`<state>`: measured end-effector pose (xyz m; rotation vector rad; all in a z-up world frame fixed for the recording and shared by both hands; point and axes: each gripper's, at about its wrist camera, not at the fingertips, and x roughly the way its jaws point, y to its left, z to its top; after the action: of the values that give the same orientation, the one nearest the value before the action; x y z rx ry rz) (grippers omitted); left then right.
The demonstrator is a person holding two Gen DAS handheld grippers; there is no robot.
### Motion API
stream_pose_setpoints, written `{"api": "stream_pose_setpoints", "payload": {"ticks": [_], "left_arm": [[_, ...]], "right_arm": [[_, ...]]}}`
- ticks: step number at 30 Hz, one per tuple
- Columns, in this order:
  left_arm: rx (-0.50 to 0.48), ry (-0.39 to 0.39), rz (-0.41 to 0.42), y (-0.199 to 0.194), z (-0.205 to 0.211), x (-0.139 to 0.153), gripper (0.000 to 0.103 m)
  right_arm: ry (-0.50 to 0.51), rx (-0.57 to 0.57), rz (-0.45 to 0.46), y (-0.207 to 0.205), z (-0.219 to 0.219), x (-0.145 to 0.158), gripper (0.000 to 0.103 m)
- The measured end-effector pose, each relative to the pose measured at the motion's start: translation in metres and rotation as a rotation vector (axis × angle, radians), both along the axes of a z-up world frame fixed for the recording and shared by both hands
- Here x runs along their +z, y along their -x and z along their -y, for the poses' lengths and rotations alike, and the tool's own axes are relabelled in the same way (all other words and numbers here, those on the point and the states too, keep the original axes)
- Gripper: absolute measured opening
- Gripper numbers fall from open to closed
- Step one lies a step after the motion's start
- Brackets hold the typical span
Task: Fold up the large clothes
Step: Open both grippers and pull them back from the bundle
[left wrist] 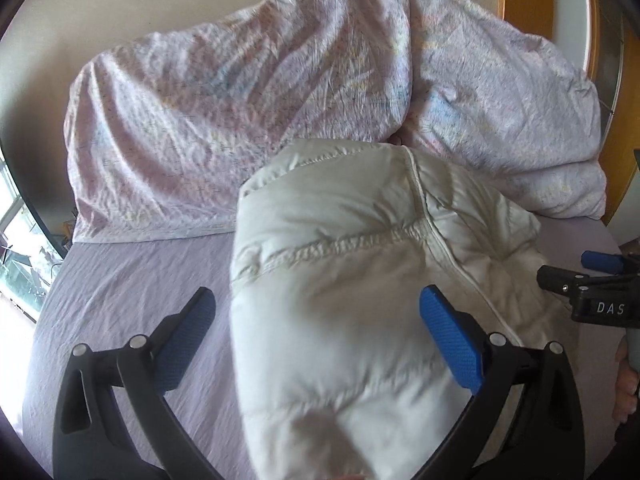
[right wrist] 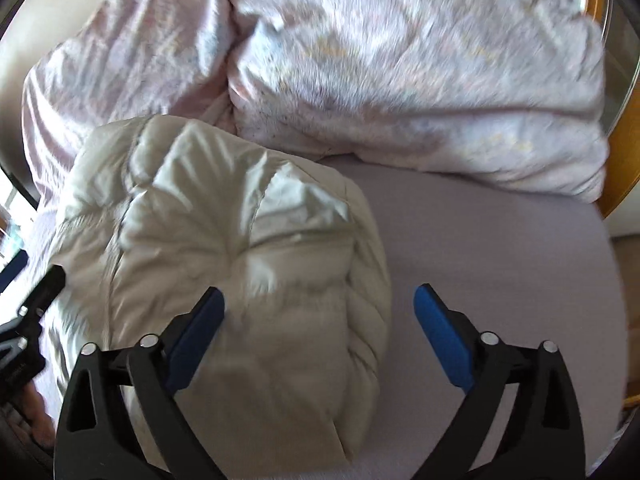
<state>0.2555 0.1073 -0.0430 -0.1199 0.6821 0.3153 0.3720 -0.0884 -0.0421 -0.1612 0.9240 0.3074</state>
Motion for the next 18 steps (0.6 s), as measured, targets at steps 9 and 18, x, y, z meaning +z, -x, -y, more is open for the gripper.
{"api": "stream_pose_setpoints", "payload": {"ticks": [9, 18], "left_arm": [[-0.003, 0.050, 0.008, 0.080, 0.007, 0.020, 0.101], [-0.028, 0.130, -0.034, 0.141, 0.024, 0.015, 0.101]], "right_arm": [[-0.075, 0.062, -0.005, 0.075, 0.025, 0.026, 0.102], [-0.085, 0.134, -0.059, 0.144, 0.030, 0.016, 0.102]]}}
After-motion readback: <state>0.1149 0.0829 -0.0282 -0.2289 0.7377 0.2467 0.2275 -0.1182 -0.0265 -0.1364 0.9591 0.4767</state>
